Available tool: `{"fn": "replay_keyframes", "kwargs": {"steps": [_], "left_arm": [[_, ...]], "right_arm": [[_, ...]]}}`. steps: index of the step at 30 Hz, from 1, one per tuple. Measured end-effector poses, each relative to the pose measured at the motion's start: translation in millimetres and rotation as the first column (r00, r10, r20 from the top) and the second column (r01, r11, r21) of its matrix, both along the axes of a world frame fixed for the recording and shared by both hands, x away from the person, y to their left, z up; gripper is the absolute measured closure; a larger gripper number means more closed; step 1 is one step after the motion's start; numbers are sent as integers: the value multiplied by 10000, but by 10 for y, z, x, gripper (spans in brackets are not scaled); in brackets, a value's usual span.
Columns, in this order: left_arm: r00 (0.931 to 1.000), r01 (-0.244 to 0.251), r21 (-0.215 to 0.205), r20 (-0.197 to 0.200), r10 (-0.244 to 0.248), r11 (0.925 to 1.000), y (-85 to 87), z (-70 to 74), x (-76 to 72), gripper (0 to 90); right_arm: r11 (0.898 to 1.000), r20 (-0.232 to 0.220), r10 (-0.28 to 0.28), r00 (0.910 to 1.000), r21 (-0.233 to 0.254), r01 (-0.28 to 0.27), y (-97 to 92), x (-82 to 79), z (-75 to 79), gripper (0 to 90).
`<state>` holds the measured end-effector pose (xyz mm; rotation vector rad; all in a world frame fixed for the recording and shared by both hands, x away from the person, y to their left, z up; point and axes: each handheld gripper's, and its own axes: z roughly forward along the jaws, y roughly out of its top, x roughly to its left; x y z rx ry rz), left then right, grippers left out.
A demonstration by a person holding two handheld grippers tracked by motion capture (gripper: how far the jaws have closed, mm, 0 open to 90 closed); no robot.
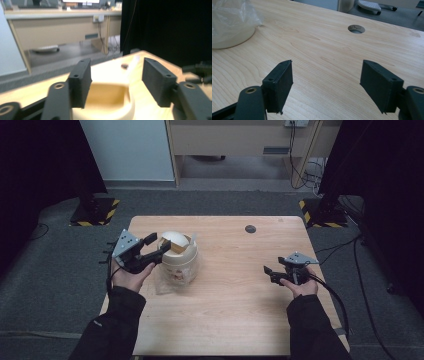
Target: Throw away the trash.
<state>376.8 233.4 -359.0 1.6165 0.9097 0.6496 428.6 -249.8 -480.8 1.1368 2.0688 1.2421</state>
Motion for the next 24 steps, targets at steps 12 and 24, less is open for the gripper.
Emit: {"fn": "replay_keyframes", "kwargs": {"steps": [12,24], "left_arm": [[9662,-580,1370,-2415,901,9889,448,-971,-329,220],[8829,-1093,2629,-4173,2152,9586,756,-1544,-304,165]], "right_arm": [[9967,-596,-807,9950,-107,802,-83,12,-72,213],[9908,-1751,-1267,9764,-688,1163,-231,40,-253,188]]}}
